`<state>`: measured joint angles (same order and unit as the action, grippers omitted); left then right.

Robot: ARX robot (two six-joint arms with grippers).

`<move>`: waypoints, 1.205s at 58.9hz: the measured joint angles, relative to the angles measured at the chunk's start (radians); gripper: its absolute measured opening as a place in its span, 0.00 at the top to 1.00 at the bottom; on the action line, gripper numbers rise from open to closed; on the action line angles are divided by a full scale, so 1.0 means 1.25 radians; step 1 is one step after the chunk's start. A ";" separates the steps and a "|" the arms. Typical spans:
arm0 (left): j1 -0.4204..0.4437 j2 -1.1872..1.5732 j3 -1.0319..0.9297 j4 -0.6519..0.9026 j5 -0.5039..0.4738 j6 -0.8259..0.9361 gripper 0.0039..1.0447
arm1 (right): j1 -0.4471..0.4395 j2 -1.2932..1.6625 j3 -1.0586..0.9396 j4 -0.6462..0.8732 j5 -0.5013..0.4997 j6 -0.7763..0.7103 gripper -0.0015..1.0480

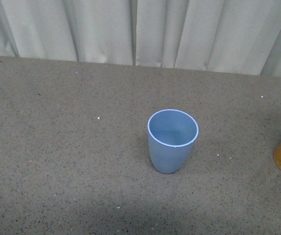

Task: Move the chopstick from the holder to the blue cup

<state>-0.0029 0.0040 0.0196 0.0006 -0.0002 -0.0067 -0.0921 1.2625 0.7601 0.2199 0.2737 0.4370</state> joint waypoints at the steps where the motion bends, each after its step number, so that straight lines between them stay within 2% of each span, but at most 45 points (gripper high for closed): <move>1: 0.000 0.000 0.000 0.000 0.000 0.000 0.06 | 0.004 -0.004 0.000 -0.001 0.000 0.002 0.97; 10: 0.000 0.000 0.000 0.000 0.000 0.000 0.06 | 0.085 -0.034 0.003 -0.001 0.012 0.056 0.97; 25: 0.000 0.000 0.000 0.000 0.000 0.000 0.06 | 0.295 0.042 0.018 0.081 0.077 0.138 0.97; 39: 0.000 0.000 0.000 0.000 0.000 0.000 0.06 | 0.409 0.183 0.046 0.119 0.095 0.202 0.97; 49: 0.000 0.000 0.000 0.000 0.000 0.000 0.06 | 0.438 0.254 0.066 0.132 0.098 0.229 0.97; 71: 0.000 0.000 0.000 0.000 0.000 0.000 0.06 | 0.451 0.335 0.067 0.125 0.088 0.271 0.97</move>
<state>-0.0029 0.0040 0.0196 0.0006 -0.0002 -0.0067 0.4721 1.6814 0.8444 0.3767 0.3836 0.7757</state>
